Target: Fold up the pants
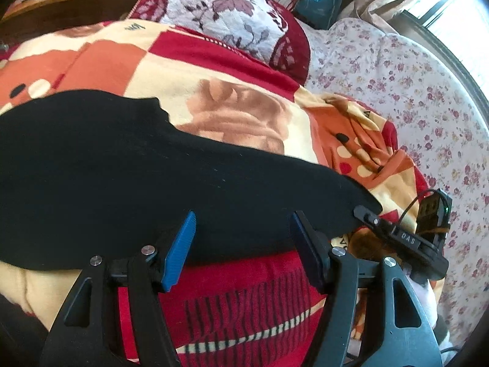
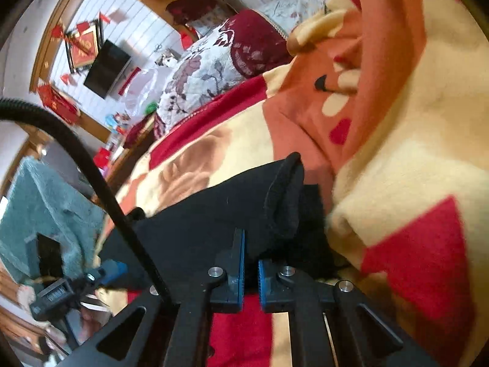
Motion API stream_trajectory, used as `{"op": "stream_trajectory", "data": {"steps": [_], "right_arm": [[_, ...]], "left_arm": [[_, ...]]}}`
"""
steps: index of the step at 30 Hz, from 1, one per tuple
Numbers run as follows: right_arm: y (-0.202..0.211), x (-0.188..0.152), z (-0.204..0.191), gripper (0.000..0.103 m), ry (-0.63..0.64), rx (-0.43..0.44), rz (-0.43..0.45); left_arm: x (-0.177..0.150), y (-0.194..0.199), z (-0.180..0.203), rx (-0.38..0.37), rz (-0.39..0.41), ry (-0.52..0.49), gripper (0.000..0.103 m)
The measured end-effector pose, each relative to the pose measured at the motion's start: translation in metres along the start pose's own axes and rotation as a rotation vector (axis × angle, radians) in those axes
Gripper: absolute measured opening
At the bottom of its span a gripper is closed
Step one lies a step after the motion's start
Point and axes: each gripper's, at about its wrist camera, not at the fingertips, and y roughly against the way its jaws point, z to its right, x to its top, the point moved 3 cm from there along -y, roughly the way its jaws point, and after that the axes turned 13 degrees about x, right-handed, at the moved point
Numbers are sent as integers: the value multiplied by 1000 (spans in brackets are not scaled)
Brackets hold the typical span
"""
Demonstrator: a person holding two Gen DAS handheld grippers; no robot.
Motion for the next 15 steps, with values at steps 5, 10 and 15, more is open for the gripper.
{"op": "stream_trajectory", "data": {"steps": [5,10,15], "right_arm": [[-11,-14,18,6,-12,-90,-51],[-11,-13,30,36,-41,-168,-69],[16,-5,8,41,49,-261,-24]], "left_arm": [[-4,-5,-4,22,2,-3,64],[-4,-9,-6,59,16,-10,64],[-4,-7,-2,96,40,-48,64]]}}
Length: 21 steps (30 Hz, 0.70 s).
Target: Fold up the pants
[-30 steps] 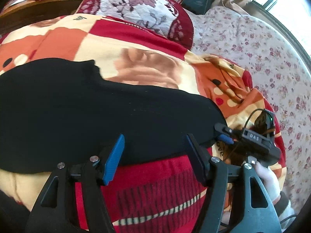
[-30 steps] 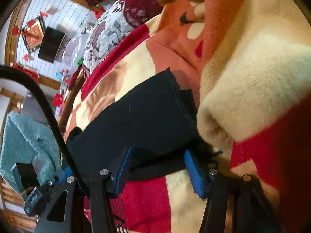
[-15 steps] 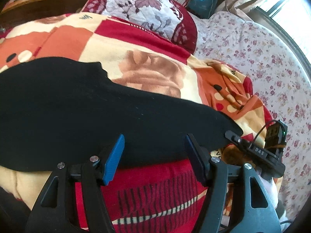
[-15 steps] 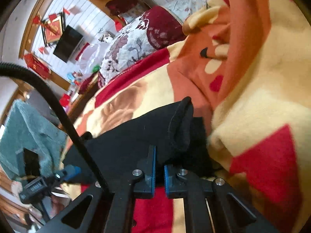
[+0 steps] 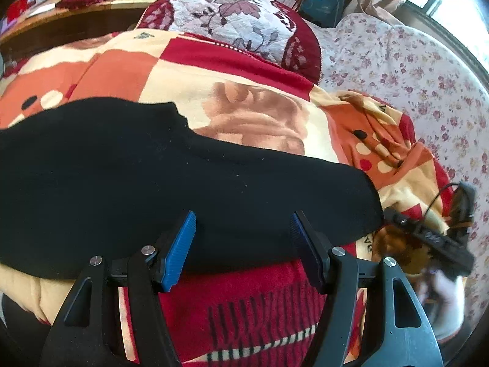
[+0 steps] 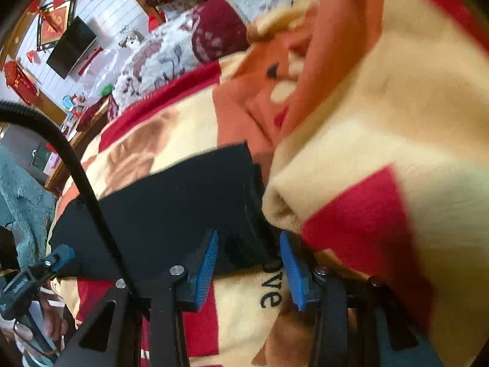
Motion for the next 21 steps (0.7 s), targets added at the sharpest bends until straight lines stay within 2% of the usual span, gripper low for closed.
{"op": "stream_trajectory", "data": {"steps": [5,8,12,15,21], "right_arm": [[15,11,-31,42,98,80,38],[8,14,-42,48,120,126,23],[-12,17,-47,48,122,130,-12],[-26,23,-38,48,100,95,-43],[-28,18,-27,49,46,129,-59]], "left_arm": [[2,1,8,22,19,-46,64],[5,1,15,30,26,-76,64],[12,-2,24,21,38,-116,64],[20,-9,32,21,33,-155,64],[34,-23,54,11,32,-201,64]]}}
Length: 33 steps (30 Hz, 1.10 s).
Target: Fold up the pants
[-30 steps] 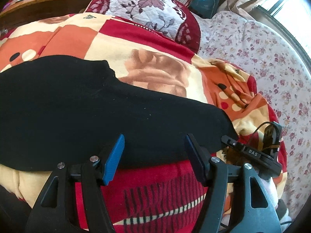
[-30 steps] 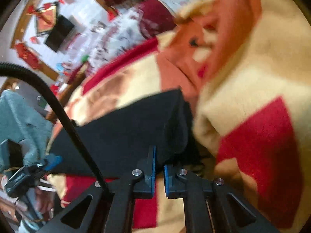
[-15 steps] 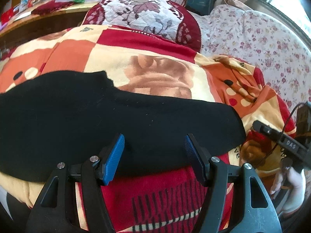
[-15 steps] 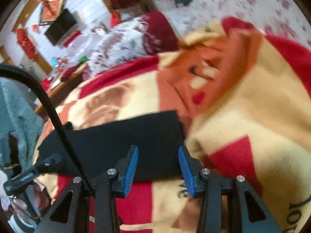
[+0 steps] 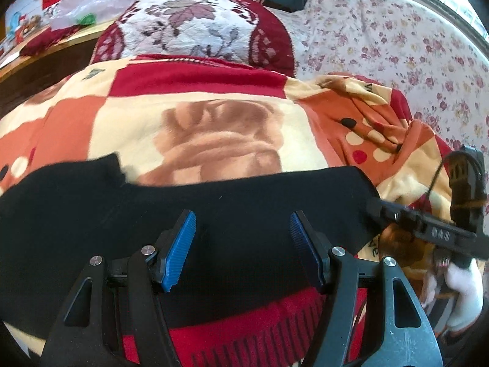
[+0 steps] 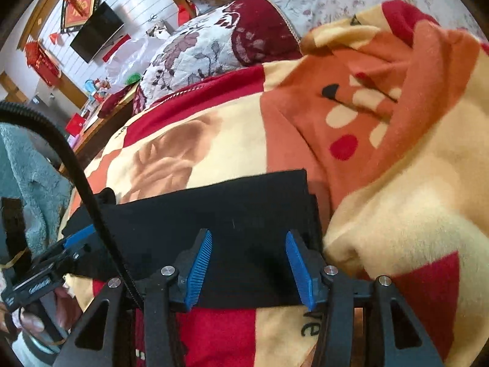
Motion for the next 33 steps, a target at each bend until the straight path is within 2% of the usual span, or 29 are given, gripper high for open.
{"op": "stream_trajectory", "data": {"steps": [3,9,14,15,17,18,21,25,33], "right_arm": [[-5,-4,1,49,-22,38,-19],[-11,-3,4,50,3,-4,-12],[2,-12,7,50,-80,64,1],[6,-17,7,50,-89,63,4],[9,-24,8,50,-99,56,-3],[8,-28,10,50,-106,53,-13],[3,-38,19,50,-141,40,-42],[-4,-48,28,50,-205,40,-69],[-8,-42,41,51,-266,80,4]], "left_arm": [[7,-11,11,9,-8,-39,64],[13,-29,14,15,-28,-72,64],[13,-46,20,1,-55,-112,64],[12,-47,21,6,-48,-121,65],[11,-50,25,-5,-37,-134,77],[10,-51,26,-16,-33,-134,79],[7,-52,32,8,-16,-158,81],[2,-53,42,41,6,-243,85],[0,-54,43,64,26,-236,86]]}}
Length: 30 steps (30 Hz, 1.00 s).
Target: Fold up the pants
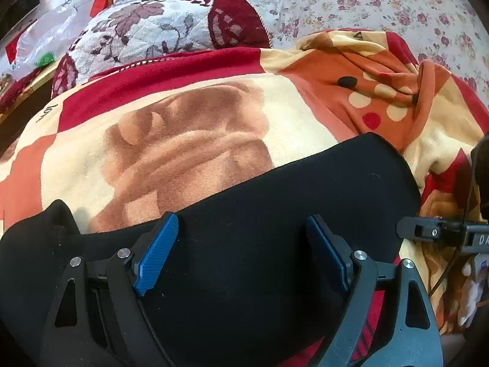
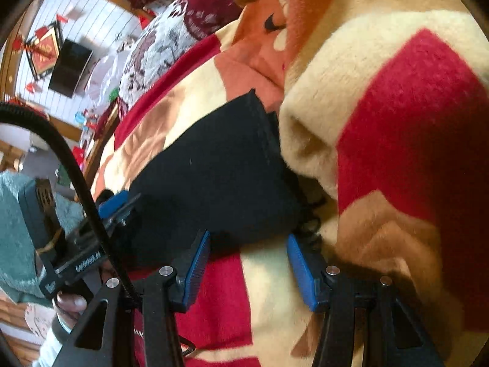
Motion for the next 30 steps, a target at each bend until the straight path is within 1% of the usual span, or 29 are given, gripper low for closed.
{"op": "stream_trajectory", "data": {"steps": [2,4,6,7,9,10,12,13,15,16,17,18,21,23,25,27,28,30], "right_arm": [[-1,2,-7,51,25,-23,-5],[0,1,-18,51,100,-83,-19],[0,0,-20,52,124,-141,-38],[2,1,-20,52,123,-144,-38],[3,3,-12,56,73,-93,-22],[2,4,-4,57,18,-50,-16],[-1,6,5,59,-38,-8,-1],[-2,7,7,59,-48,0,11],[-1,7,5,60,-27,-4,18],[-2,7,3,61,-13,-7,18],[-3,6,3,62,-8,-10,17],[-3,5,3,64,-5,-9,18],[-3,4,2,64,18,-16,14],[0,6,-3,64,47,-42,16],[6,11,-7,64,79,-73,43],[3,14,-1,64,53,-58,25],[0,14,4,64,24,-49,11],[-3,11,6,65,8,-36,15]], "left_arm": [[-2,3,-2,3,0,-7,86],[-4,6,-9,5,-3,17,86],[-6,10,-13,10,2,25,86],[-7,11,-16,16,4,28,86],[-6,10,-20,21,-1,37,86],[-5,9,-22,14,-3,42,86],[0,8,-25,-14,0,59,85],[5,8,-25,-54,4,68,85],[12,6,-21,-121,1,70,85],[17,2,-17,-159,-13,62,86],[19,-1,-15,-169,-24,55,85],[22,-5,-11,-170,-38,43,85],[28,-16,-3,-134,-73,-1,85],[31,-18,0,-133,-71,-12,86],[33,-20,5,-138,-69,-25,86],[36,-22,12,-148,-73,-51,86],[38,-24,18,-157,-73,-81,86],[42,-25,27,-178,-74,-123,85]]}}
